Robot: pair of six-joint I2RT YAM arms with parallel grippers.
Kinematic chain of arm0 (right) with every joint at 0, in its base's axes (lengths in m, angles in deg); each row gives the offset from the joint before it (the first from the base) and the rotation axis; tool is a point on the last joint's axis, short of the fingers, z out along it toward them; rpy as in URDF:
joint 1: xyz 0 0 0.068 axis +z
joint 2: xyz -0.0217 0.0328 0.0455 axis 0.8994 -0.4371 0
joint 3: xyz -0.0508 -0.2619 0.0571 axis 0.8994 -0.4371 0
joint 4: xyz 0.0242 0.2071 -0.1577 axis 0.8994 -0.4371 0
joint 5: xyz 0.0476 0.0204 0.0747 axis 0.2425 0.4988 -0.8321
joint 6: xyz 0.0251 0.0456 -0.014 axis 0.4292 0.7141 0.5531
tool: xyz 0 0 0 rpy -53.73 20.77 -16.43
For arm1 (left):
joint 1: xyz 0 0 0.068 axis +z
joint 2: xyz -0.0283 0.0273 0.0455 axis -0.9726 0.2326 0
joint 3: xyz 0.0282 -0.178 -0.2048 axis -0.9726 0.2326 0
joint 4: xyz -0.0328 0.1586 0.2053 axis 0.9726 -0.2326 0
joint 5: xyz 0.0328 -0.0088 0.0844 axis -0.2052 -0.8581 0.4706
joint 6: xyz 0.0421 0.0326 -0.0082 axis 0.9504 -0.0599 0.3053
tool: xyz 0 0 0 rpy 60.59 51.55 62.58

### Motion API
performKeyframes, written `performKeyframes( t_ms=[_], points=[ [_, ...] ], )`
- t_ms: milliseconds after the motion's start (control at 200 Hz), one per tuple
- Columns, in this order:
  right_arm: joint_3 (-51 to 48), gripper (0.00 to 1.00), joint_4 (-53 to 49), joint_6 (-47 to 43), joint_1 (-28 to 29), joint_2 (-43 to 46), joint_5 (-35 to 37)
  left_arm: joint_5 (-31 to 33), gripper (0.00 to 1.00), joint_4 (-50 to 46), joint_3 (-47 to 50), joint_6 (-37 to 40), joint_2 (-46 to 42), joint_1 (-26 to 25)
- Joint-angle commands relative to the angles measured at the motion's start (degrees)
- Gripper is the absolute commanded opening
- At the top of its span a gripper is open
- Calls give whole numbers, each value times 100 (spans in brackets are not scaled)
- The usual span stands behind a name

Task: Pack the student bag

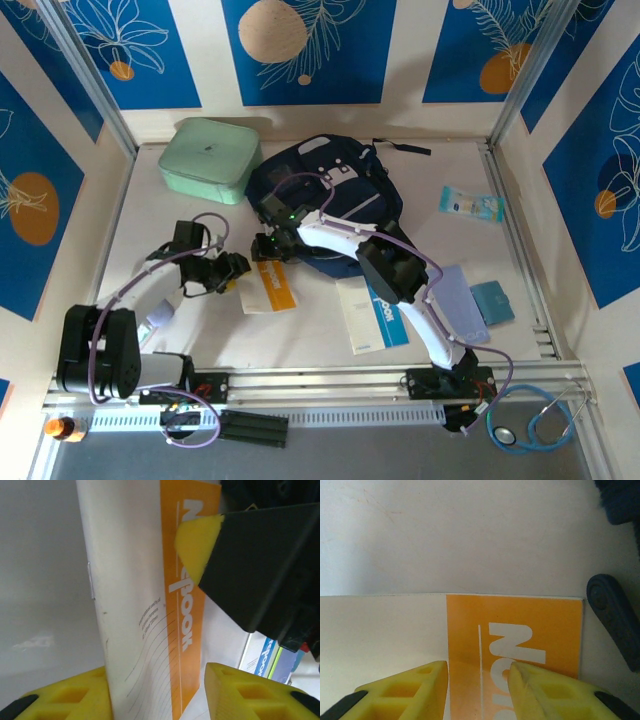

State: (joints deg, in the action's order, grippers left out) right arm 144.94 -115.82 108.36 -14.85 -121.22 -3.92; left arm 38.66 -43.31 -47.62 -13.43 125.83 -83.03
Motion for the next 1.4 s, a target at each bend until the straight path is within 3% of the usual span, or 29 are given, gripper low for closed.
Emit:
performKeyframes(
  t_ms=[0,210,390,475,585,705,880,995,1185,1396],
  points=[
    [-300,41,-338,58,12,-273,-93,-165,44,203,-29,-110,147,77],
    [-350,40,-301,37,25,-170,38,-100,29,443,80,-272,488,77],
    [-476,44,-63,-388,-26,569,353,553,0,-176,-231,-45,269,86],
    [-688,50,194,-778,-137,1197,276,975,0,-622,-497,128,23,94],
    [-1407,63,808,-1191,-231,2164,924,1363,0,-1085,-877,237,-320,87],
    [-2018,69,960,-1082,-573,2901,1148,1317,0,-1123,-1341,44,-599,79],
    [-2996,79,1042,-693,-1153,3884,1058,694,0,293,-1750,-973,-544,-72],
    [-3447,83,981,-99,-1636,4460,610,758,0,1495,-1908,-1826,-323,-410],
    [-4783,85,2709,1523,-2417,5293,-1230,1307,0,3445,-1971,-3061,236,-1022],
    [-5531,86,4519,3262,-2394,5514,-1191,1961,0,4423,-1950,-4007,781,-1493]
  ],
)
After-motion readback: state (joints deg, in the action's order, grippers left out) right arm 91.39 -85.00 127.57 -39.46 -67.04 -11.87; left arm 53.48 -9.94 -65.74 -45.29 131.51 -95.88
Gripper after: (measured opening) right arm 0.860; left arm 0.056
